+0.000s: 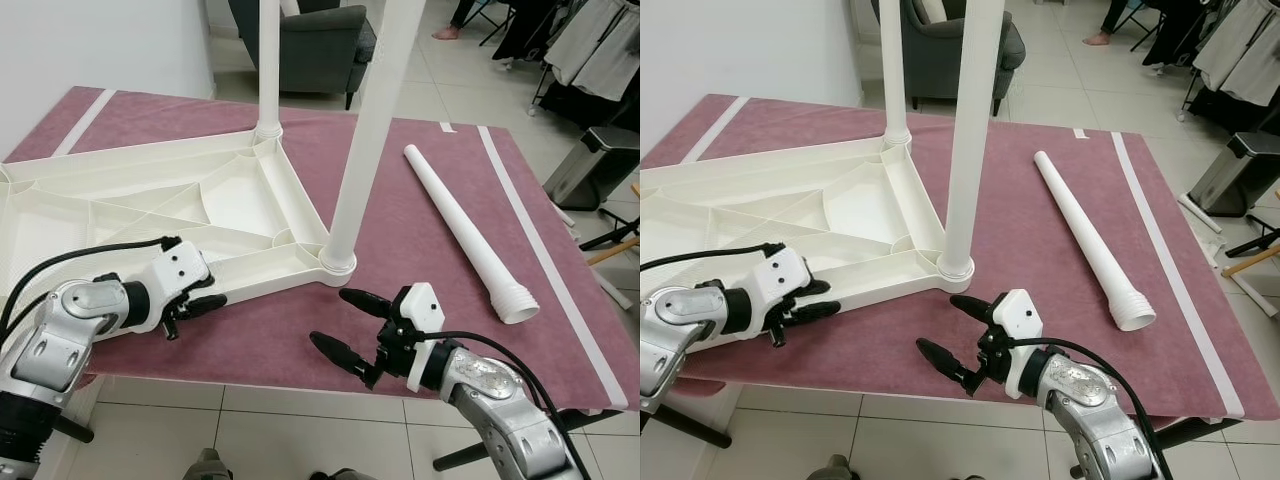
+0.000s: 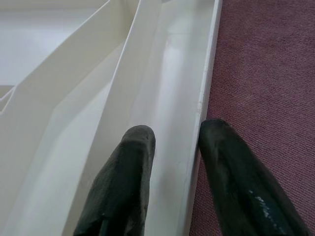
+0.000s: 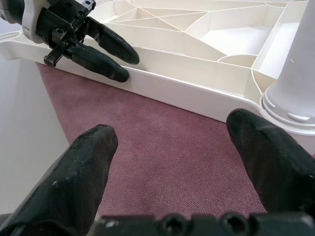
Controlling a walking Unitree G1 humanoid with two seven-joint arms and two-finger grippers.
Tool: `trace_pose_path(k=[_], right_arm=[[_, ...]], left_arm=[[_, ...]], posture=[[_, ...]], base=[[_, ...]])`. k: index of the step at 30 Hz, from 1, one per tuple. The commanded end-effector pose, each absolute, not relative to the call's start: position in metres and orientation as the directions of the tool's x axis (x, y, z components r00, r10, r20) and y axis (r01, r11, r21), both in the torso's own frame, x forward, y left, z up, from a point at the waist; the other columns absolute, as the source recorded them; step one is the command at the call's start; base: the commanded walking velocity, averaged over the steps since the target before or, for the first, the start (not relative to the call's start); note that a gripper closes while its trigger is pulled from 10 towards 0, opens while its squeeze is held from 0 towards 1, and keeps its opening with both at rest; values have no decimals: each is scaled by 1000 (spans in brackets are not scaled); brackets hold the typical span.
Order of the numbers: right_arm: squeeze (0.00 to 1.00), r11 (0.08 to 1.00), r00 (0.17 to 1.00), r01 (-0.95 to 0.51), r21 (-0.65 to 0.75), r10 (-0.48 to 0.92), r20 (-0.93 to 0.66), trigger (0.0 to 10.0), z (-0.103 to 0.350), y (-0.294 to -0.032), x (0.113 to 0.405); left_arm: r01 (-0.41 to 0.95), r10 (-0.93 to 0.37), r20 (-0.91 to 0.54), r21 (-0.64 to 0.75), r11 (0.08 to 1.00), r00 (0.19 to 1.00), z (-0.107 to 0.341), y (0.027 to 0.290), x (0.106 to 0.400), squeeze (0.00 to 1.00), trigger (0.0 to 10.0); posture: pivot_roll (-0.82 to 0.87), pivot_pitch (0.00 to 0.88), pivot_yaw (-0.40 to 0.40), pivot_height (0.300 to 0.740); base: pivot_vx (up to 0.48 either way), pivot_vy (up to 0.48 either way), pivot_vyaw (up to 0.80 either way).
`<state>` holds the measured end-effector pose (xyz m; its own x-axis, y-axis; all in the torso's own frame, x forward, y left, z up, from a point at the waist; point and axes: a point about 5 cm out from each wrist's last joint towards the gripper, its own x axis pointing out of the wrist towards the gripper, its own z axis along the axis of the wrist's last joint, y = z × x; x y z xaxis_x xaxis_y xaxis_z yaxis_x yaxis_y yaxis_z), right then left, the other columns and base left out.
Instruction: Building children table
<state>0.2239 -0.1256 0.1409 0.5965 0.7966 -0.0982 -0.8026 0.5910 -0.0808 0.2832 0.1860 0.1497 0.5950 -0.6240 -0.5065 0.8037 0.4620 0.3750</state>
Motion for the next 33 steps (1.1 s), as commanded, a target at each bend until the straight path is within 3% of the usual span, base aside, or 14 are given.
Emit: trace_pose_path(k=[1,6,7,13,17,19,26,32,33], right_arm=[[0,589,596,-802,-95,797,-92,10000,142,-124,226],[0,585,594,-804,-104,800,-85,10000,145,-123,229],[0,585,593,-804,-106,800,-85,10000,146,-123,229],[0,586,595,-803,-108,800,-85,10000,145,-123,230],[0,586,595,-803,-106,800,-84,10000,145,-121,228],[0,588,596,-802,-105,798,-85,10000,145,-121,228],[0,593,601,-798,-103,794,-84,10000,145,-122,228],[0,607,614,-788,-101,786,-74,10000,146,-120,230],[0,607,614,-788,-102,785,-75,10000,145,-119,230]], left_arm=[[739,-545,-501,410,534,672,149,199,290,0,10000],[772,-581,-508,411,485,636,151,196,288,0,10000],[783,-585,-520,408,469,622,151,195,287,0,5373],[807,-583,-558,388,445,591,146,196,283,0,4980],[835,-592,-595,311,454,543,129,198,279,0,4039],[827,-594,-582,309,470,555,130,197,283,0,0],[830,-617,-559,308,466,554,137,195,287,0,0],[825,-676,-473,314,469,565,161,175,297,0,0],[826,-701,-437,330,458,563,174,167,301,0,4078]], posture=[[112,92,-22,740],[116,99,-19,740],[117,101,-18,740],[118,105,-15,740],[117,122,-11,740],[114,127,-10,740],[113,131,-7,740],[118,133,-5,740],[117,133,-4,740]], base=[[0,0,0],[0,0,0],[0,0,0],[0,0,0],[0,0,0],[0,0,0],[0,0,0],[0,0,0],[0,0,0]])
